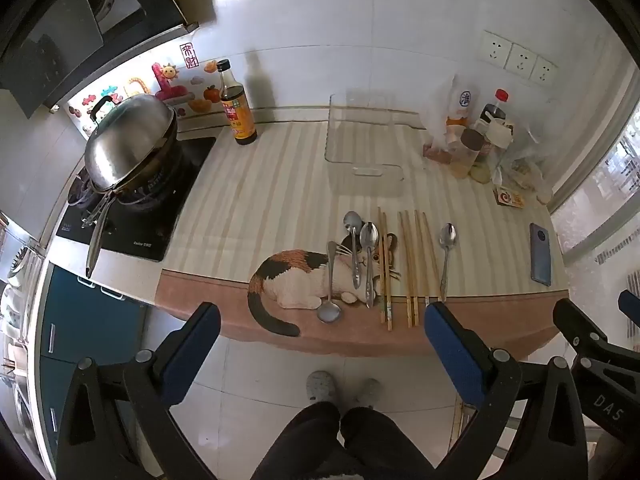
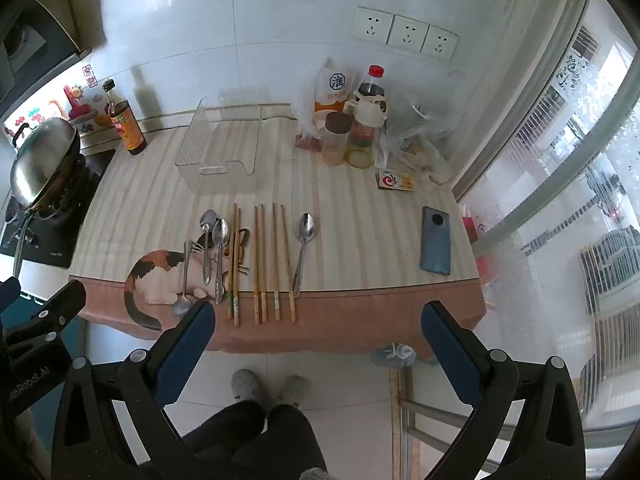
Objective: Organize utensils
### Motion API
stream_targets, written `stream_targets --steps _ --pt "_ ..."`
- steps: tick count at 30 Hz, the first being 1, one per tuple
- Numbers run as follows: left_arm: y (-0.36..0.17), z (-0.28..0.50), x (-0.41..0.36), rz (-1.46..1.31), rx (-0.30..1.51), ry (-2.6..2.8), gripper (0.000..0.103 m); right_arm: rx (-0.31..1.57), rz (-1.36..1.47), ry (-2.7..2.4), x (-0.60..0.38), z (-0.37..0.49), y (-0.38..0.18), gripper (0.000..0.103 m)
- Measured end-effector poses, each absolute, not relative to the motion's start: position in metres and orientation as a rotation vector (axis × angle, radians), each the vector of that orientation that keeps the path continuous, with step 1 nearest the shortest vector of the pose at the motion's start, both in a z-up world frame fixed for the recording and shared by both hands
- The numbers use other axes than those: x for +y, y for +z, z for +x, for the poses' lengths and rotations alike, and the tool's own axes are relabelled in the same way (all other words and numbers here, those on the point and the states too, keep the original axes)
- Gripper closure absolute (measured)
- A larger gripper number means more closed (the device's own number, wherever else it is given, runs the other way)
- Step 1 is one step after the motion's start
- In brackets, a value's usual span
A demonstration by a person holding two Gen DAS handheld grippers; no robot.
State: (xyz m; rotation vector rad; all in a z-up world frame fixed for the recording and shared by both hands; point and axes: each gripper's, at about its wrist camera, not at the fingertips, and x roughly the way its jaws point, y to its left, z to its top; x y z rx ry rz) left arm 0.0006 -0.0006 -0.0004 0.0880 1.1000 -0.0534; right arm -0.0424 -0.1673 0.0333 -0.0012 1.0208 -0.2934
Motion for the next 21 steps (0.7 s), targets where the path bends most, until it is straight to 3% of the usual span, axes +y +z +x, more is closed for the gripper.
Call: stream_targets --steps 21 --pt "0.004 -0.011 -0.011 0.088 1.095 -0.067 0.000 1.011 -0.007 -0.300 -0.168 -0.050 0.044 0.000"
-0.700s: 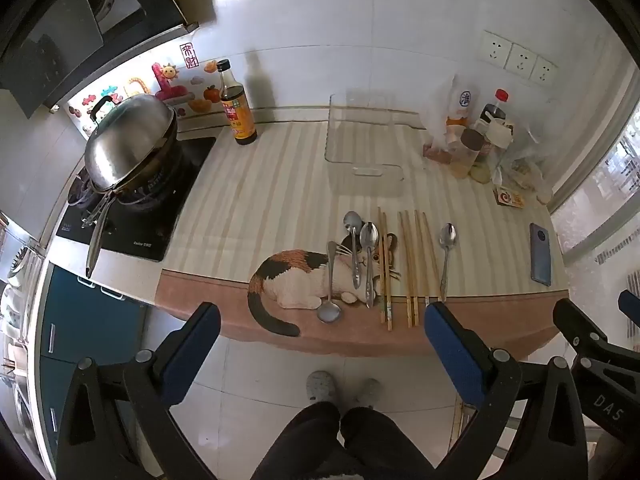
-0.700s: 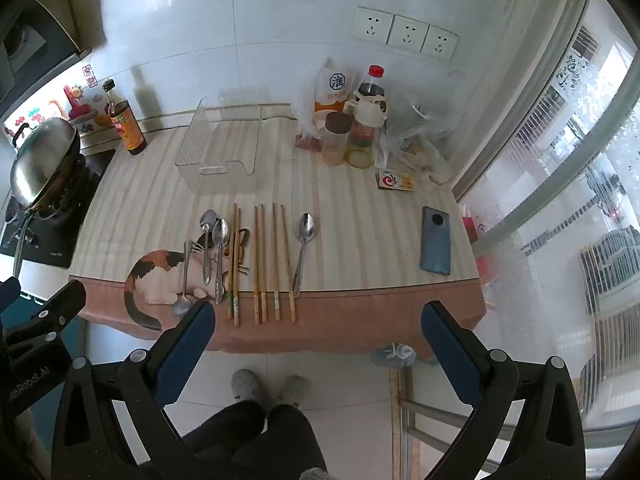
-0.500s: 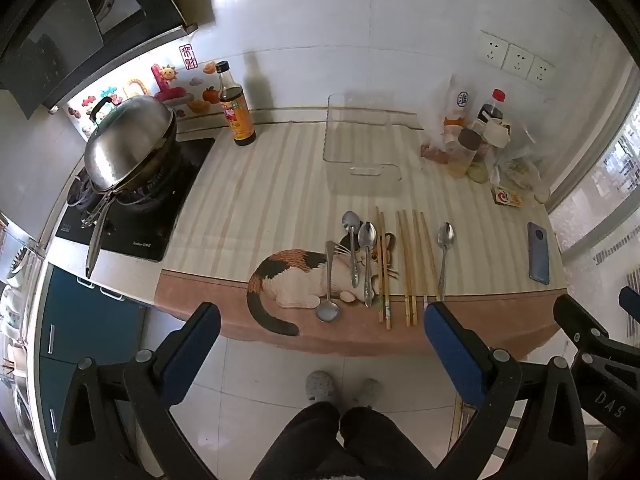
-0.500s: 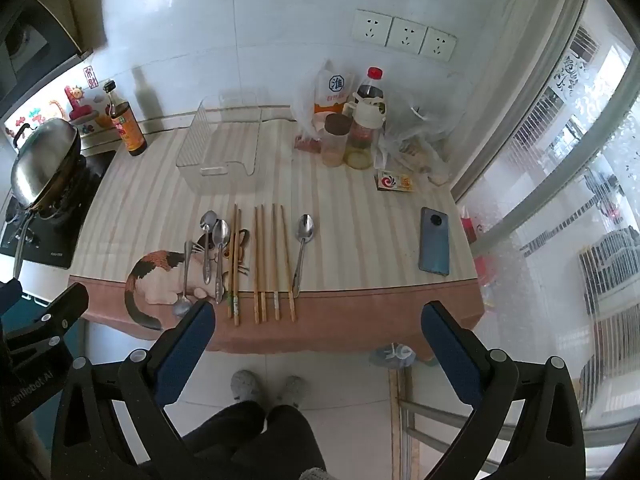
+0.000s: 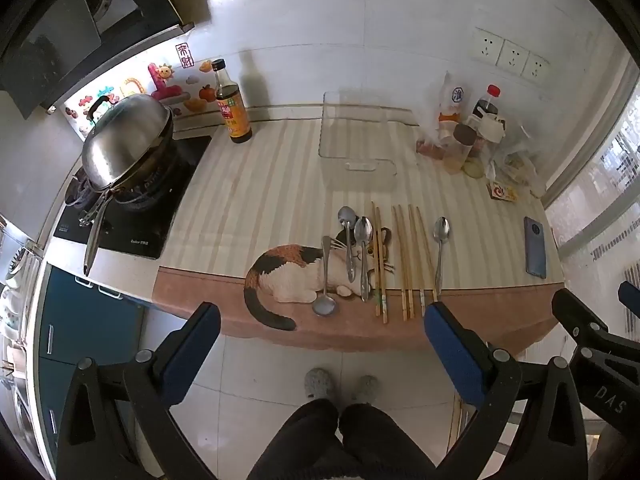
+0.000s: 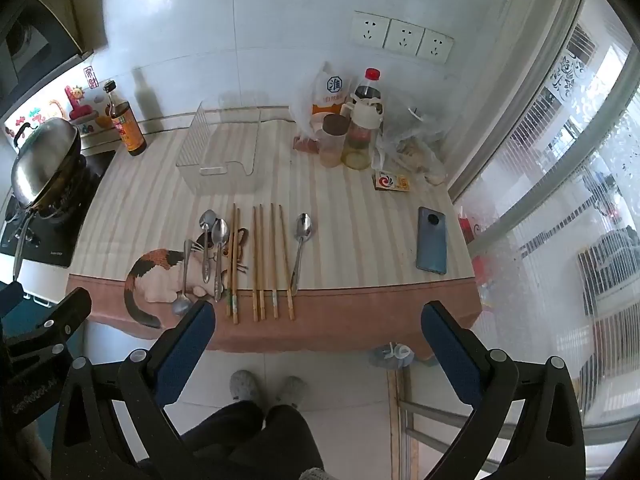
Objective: Organize utensils
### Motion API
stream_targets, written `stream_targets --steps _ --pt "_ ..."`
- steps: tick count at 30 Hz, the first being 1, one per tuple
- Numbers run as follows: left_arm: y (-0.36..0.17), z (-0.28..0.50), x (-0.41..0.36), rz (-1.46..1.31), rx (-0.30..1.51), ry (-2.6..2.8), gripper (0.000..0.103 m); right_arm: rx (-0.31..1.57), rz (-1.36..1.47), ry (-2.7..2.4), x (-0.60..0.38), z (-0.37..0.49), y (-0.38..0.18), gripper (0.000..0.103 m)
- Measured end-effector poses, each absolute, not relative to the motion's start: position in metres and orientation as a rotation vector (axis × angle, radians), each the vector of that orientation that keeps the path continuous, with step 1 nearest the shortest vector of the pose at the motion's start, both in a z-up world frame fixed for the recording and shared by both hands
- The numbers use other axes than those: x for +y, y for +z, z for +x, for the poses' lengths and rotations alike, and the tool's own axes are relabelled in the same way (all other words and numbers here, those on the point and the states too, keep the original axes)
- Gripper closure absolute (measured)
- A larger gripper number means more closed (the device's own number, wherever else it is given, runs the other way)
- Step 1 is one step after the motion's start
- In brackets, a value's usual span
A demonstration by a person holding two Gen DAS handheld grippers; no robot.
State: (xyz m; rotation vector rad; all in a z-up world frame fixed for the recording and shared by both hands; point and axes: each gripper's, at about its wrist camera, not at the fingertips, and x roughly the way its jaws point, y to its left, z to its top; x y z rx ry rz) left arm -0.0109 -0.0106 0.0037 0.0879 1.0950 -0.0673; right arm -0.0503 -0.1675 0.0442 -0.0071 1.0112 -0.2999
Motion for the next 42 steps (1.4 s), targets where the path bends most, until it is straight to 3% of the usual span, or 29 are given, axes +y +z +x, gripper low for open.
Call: stream_targets --steps 42 --pt "0.009 -0.002 -0.006 0.090 1.090 -0.075 0.000 1.004 -0.010 -0.297 -0.169 -0.051 0.048 0.000"
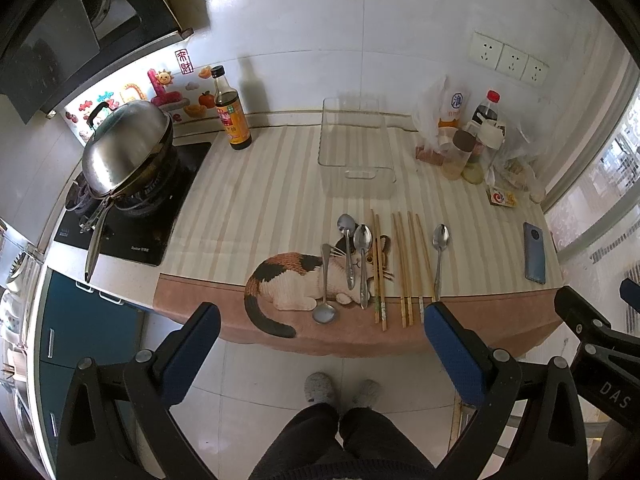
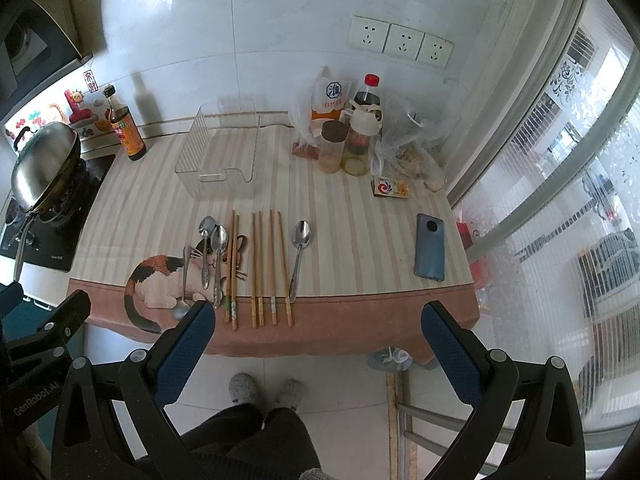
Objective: Organize utensils
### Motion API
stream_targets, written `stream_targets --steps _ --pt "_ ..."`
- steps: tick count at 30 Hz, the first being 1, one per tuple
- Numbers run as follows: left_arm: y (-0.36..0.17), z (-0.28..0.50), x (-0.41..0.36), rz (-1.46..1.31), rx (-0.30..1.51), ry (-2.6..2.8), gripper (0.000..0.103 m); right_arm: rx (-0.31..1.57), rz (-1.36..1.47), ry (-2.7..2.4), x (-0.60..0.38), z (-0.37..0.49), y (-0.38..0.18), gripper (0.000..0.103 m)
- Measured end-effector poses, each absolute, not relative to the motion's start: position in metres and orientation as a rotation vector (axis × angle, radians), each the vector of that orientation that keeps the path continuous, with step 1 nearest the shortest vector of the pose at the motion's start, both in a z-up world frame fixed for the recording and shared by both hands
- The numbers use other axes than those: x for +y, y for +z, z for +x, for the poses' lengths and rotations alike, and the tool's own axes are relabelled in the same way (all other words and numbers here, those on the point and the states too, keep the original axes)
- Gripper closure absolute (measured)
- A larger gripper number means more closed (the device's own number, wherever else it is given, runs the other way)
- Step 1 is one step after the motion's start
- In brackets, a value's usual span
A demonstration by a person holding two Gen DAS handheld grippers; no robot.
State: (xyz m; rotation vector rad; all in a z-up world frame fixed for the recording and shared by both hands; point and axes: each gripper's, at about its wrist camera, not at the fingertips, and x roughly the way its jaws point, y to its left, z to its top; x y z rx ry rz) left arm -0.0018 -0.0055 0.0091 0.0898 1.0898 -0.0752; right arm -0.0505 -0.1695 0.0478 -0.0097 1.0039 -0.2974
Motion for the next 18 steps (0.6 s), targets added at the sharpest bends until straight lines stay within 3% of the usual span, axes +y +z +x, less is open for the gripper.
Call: stream_targets --steps 18 --pt "0.010 0.003 -0.012 0.085 1.085 -0.071 0.000 1.002 -0.011 -0.298 -0.170 -0.050 0.049 0.000"
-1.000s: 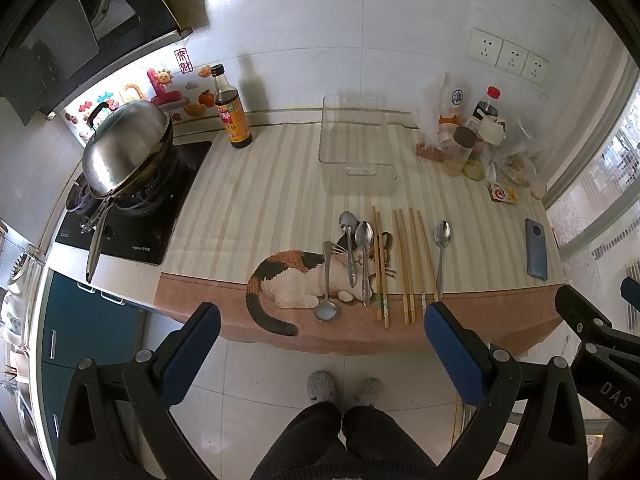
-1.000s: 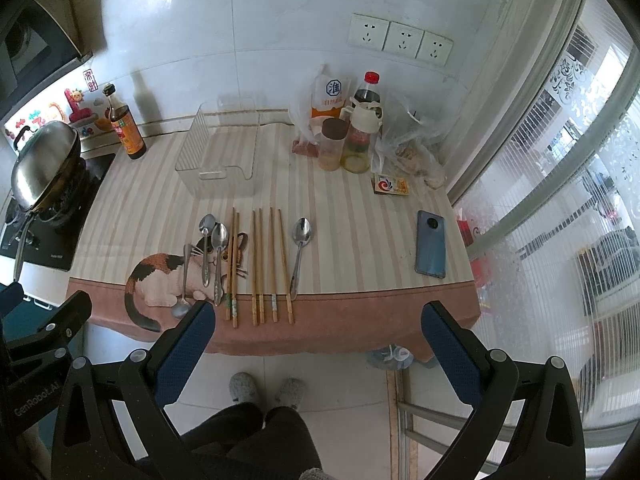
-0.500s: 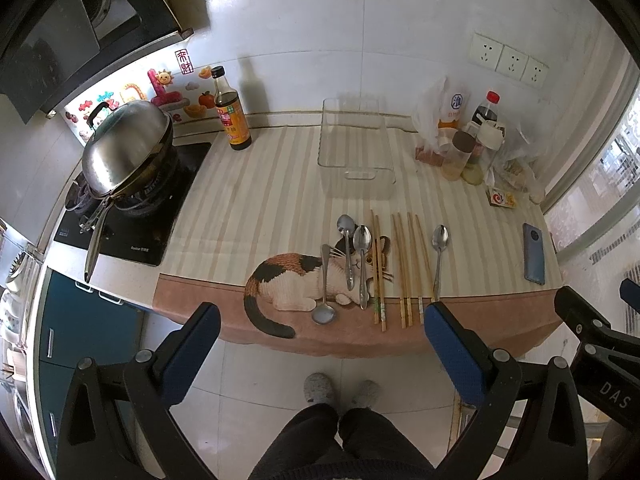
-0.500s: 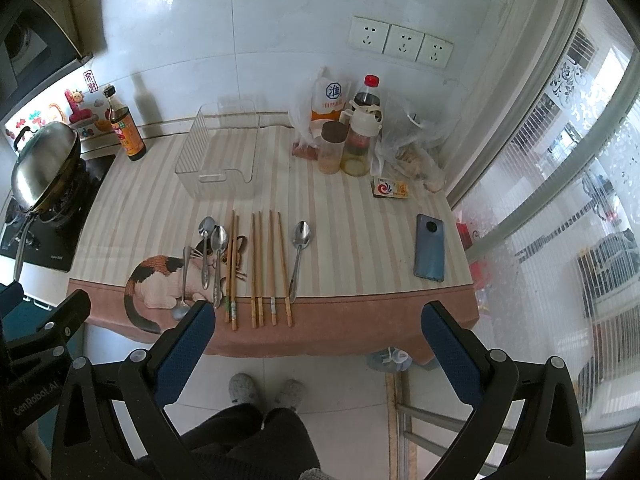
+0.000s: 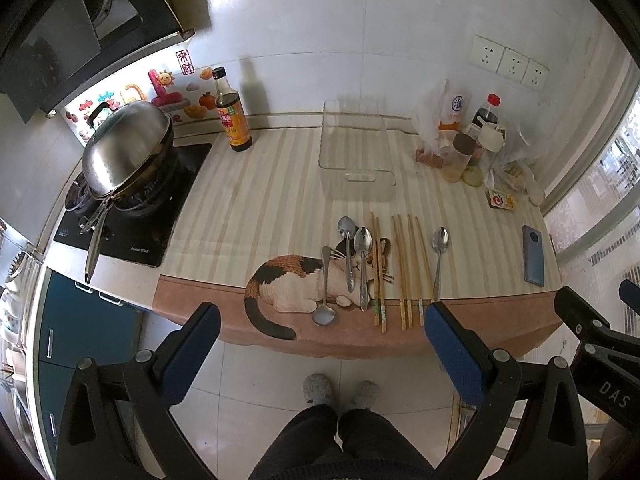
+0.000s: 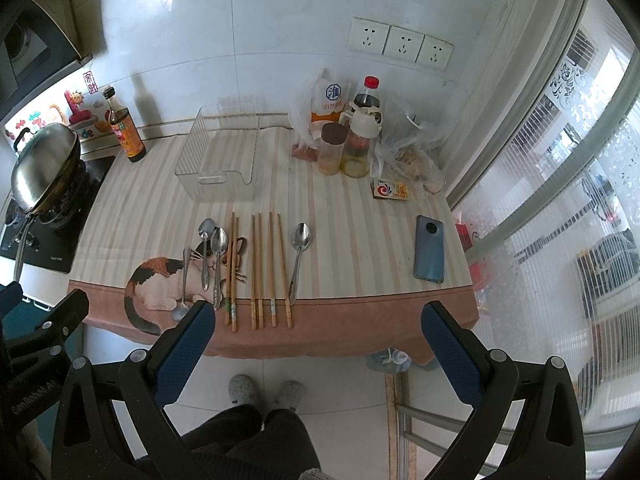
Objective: Organize utensils
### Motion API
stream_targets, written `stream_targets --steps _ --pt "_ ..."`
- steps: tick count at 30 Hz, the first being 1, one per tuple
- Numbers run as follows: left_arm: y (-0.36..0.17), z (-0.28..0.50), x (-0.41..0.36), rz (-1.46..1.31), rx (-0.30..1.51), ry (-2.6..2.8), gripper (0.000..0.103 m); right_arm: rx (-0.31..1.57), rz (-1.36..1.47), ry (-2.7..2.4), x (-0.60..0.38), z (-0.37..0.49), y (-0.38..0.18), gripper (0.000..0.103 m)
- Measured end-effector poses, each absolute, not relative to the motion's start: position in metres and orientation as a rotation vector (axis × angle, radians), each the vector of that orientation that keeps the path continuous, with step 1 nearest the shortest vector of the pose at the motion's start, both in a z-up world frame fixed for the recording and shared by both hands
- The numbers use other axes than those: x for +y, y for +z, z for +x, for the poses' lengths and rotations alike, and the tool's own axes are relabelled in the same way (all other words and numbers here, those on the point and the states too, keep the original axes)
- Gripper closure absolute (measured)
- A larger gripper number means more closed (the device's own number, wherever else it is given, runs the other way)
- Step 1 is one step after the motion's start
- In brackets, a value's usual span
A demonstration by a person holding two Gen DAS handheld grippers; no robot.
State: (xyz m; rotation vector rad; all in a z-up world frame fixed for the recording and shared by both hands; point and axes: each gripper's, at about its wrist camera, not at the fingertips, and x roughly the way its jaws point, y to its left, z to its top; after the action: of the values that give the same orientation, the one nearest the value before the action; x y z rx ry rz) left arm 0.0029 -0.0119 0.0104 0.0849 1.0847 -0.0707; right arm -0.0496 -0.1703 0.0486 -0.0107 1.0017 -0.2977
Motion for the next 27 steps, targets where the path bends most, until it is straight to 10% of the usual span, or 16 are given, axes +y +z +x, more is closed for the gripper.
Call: stream_targets --steps 27 --pt "-0.038 0.046 0.008 0.102 1.037 0.064 0.000 0.967 0.089 -0.308 -0.195 -0.022 0.023 0.000"
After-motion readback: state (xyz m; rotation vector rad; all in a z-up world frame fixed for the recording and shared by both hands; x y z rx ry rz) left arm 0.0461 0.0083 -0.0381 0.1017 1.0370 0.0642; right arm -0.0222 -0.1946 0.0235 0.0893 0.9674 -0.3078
